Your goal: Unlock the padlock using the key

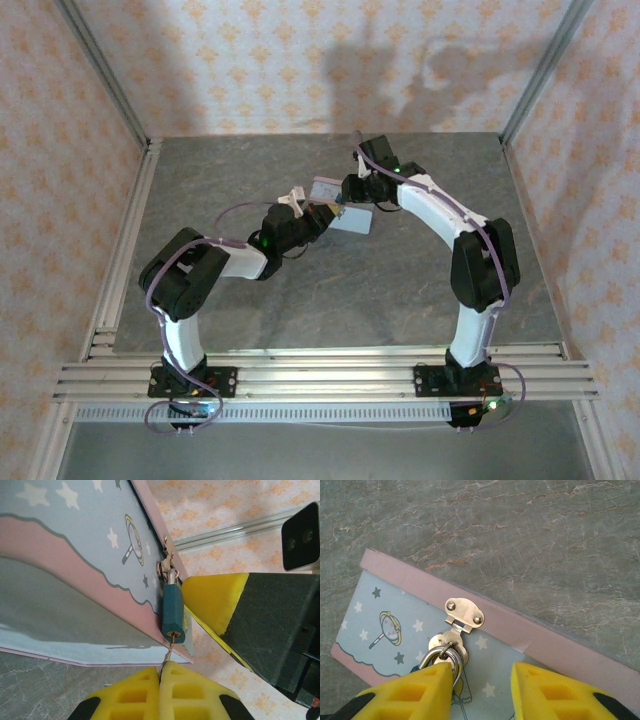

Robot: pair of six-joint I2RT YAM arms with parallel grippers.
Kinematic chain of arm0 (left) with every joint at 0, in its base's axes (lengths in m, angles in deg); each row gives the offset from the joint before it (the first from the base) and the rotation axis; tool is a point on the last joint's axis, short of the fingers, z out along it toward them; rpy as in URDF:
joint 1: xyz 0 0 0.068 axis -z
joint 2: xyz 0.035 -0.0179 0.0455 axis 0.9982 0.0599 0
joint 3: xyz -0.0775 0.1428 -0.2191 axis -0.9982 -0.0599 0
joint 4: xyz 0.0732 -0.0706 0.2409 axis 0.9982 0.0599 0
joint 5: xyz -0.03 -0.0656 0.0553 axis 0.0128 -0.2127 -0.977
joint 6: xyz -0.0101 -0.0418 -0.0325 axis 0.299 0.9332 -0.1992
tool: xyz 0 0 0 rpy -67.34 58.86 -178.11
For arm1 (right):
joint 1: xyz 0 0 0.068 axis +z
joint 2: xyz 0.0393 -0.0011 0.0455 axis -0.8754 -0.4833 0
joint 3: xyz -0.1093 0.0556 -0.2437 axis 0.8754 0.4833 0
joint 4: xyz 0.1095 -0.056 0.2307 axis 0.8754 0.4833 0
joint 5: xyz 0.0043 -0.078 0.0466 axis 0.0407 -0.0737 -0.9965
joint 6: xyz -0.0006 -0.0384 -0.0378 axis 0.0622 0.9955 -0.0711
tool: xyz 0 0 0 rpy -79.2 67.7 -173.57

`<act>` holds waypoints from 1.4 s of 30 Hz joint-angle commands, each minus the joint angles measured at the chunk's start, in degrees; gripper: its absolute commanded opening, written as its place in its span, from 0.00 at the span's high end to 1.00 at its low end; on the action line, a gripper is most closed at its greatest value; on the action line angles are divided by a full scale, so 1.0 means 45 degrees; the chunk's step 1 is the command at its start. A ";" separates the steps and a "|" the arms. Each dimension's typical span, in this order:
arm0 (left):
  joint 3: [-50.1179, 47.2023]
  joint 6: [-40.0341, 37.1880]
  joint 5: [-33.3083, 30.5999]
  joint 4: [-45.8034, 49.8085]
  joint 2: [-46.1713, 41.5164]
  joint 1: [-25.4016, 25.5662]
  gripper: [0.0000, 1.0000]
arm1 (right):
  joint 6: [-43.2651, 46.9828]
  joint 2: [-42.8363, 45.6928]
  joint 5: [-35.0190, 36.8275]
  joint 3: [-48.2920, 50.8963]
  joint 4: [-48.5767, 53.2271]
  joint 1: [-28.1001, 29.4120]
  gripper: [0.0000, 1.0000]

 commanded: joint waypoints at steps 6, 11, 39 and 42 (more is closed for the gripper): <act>-0.0001 0.0849 -0.0775 0.0428 -0.0216 -0.0082 1.00 | -0.0215 -0.0345 -0.0575 0.1385 0.1835 0.0516 0.63; -0.0067 0.0974 -0.1140 0.1160 -0.0651 -0.0114 1.00 | -0.0201 -0.0210 -0.0623 0.1825 0.1653 0.0579 0.65; 0.2433 -0.1437 0.3747 0.7511 -0.1530 -0.1998 1.00 | 0.2678 -0.0177 -0.0727 0.1934 0.1846 0.0697 0.74; 0.2532 -0.1635 0.4011 0.7595 -0.1576 -0.1998 1.00 | 0.2256 0.0411 -0.0776 0.2178 0.1307 0.0697 0.74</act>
